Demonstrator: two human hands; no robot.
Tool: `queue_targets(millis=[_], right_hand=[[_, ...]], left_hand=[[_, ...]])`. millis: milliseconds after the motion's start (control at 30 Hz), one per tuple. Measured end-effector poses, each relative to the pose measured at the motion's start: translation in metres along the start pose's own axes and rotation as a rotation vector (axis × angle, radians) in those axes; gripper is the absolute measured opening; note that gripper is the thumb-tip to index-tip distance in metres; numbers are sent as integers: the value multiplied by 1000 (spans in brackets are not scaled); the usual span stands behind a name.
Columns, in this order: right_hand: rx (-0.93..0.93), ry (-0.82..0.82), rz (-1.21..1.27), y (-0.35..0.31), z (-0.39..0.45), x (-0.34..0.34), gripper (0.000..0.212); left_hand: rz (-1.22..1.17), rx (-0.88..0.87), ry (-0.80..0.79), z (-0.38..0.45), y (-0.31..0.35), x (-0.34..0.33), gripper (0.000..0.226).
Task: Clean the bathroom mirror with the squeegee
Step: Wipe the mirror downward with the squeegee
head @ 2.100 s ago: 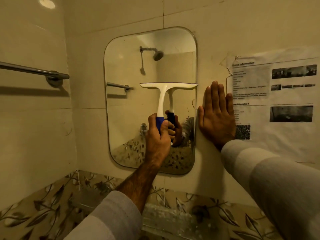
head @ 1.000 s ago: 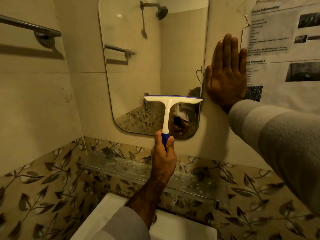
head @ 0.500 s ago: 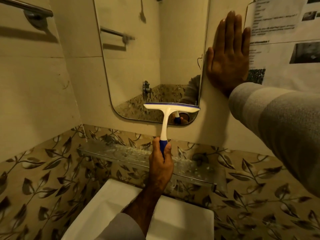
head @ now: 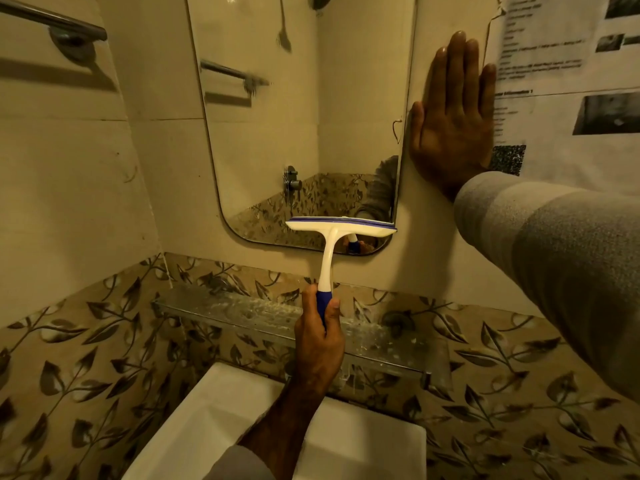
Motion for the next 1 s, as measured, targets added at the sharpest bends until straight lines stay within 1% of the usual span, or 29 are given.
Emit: queue_targets(millis=[133, 267, 467, 567, 833, 1000], right_hand=[[0, -4, 9, -1, 1, 0, 65], [-1, 6, 20, -1, 1, 0, 65], [2, 20, 3, -1, 1, 0, 64], [6, 21, 8, 0, 0, -1, 65], [13, 10, 15, 0, -1, -2, 64], [8, -14, 36, 0, 0, -3, 65]], left_hand=[[11, 32, -6, -3, -1, 1, 27], [29, 55, -20, -10, -3, 3, 19], [53, 94, -29, -18, -5, 5, 31], [47, 98, -34, -22, -8, 6, 33], [58, 150, -80, -32, -20, 9, 28], [34, 175, -61, -34, -18, 18, 25]])
Point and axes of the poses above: each hand's wrist, its own z-axis towards the middle knuckle, its own x-axis out of the back of the hand, y = z × x, the point moved 4 cm from there along z, towards the middle knuckle, and after that the axes turned 3 degrees about x, right-handed, at the moved point
